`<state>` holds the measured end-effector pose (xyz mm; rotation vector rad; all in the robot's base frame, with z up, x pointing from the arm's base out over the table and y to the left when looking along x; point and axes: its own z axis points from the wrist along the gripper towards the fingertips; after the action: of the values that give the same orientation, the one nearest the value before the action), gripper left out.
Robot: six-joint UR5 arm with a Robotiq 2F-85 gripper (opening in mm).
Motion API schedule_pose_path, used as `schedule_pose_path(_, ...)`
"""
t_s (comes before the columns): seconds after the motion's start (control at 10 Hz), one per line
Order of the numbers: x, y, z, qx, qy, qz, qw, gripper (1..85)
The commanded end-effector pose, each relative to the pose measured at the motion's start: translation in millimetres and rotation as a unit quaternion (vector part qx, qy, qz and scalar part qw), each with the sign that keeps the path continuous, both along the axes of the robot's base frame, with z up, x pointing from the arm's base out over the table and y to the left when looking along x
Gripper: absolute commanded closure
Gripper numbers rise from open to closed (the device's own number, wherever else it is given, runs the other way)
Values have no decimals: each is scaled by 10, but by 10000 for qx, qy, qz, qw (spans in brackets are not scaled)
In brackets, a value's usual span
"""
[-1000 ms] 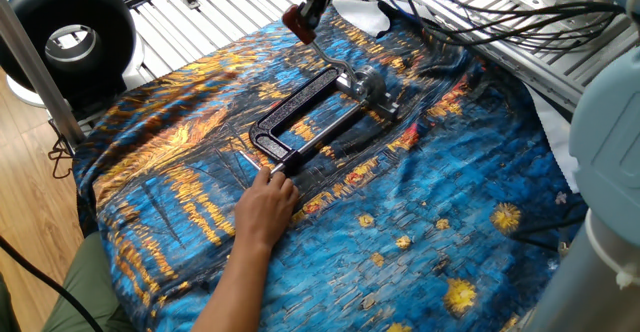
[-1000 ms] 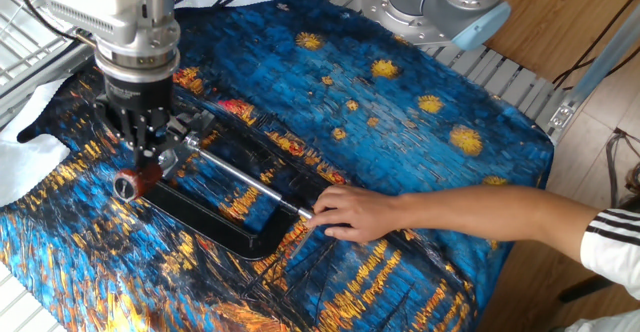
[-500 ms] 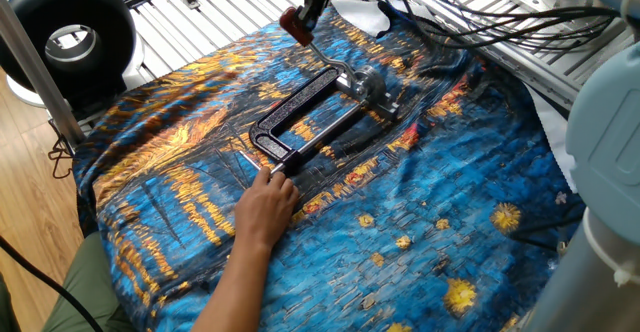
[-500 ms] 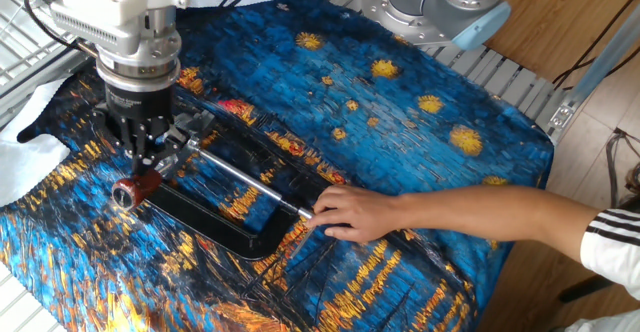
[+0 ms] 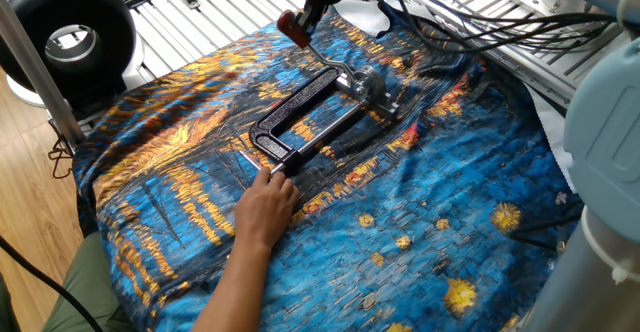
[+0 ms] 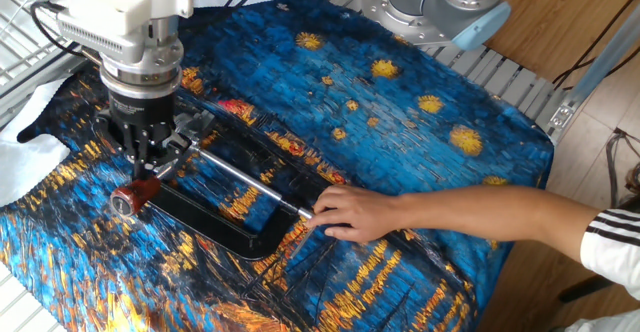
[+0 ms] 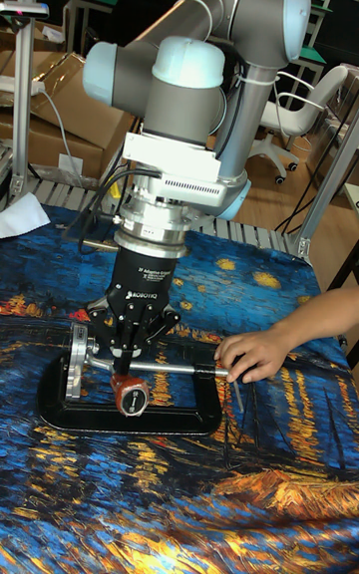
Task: Push down the lever
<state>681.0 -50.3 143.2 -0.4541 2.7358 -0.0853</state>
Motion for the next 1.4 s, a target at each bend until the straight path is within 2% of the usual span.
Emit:
schedule_pose_path(0.0, -23, 1, -10, 72, 27, -57, 10000, 847)
schedule_pose_path(0.2, -204, -55, -72, 34, 391, -288, 9988, 847)
schedule_pose_path(0.5, -454, -5, -134, 207, 889, -592, 9941, 847)
schedule_pose_path(0.7, -465, 53, -135, 367, 918, -744, 9923, 847)
schedule_pose_path(1.1, -402, -29, -123, 199, 785, -696, 9943, 847)
schedule_pose_path(1.2, -383, -9, -119, 219, 750, -626, 9950, 847)
schedule_pose_path(1.3, -285, 48, -166, 288, 724, -613, 9951, 847)
